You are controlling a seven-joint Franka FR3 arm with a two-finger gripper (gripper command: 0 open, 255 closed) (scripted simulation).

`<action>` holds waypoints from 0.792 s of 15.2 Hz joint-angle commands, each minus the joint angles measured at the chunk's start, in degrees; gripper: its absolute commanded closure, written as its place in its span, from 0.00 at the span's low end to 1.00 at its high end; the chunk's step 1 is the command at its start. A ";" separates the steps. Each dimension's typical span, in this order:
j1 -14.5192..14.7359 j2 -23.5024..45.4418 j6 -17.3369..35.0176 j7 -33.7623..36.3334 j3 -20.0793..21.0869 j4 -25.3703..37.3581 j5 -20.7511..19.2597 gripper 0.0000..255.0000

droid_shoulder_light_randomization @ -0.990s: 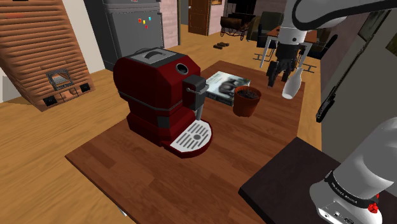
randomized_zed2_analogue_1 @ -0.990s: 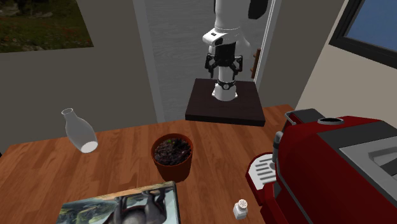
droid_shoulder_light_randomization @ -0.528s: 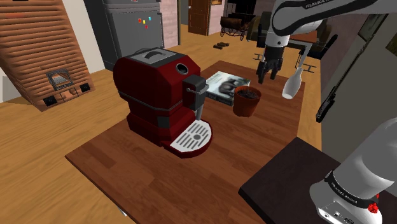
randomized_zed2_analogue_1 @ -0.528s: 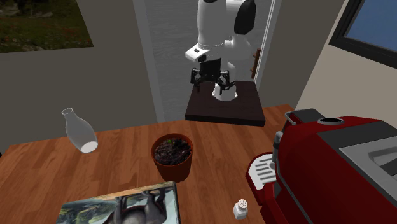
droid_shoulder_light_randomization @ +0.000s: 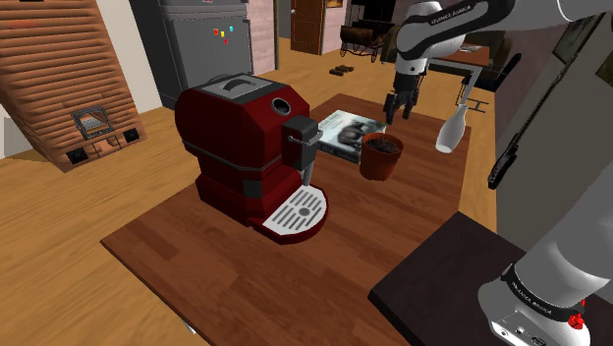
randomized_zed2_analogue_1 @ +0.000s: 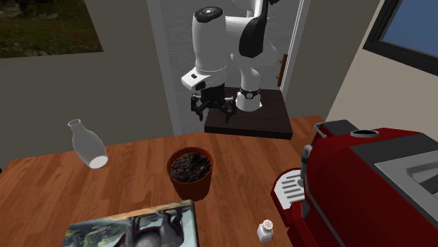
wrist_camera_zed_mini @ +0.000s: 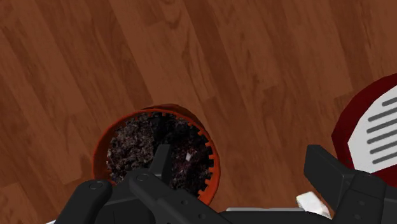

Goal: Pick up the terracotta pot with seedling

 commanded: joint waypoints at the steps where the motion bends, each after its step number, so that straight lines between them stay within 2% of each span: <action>1: -0.84 4.57 0.41 -2.08 -0.52 4.26 0.76 0.00; 9: -4.58 23.60 -2.86 -7.72 -0.62 26.76 3.88 0.00; 12: -4.82 24.99 -1.85 -7.96 -0.49 27.16 4.06 0.00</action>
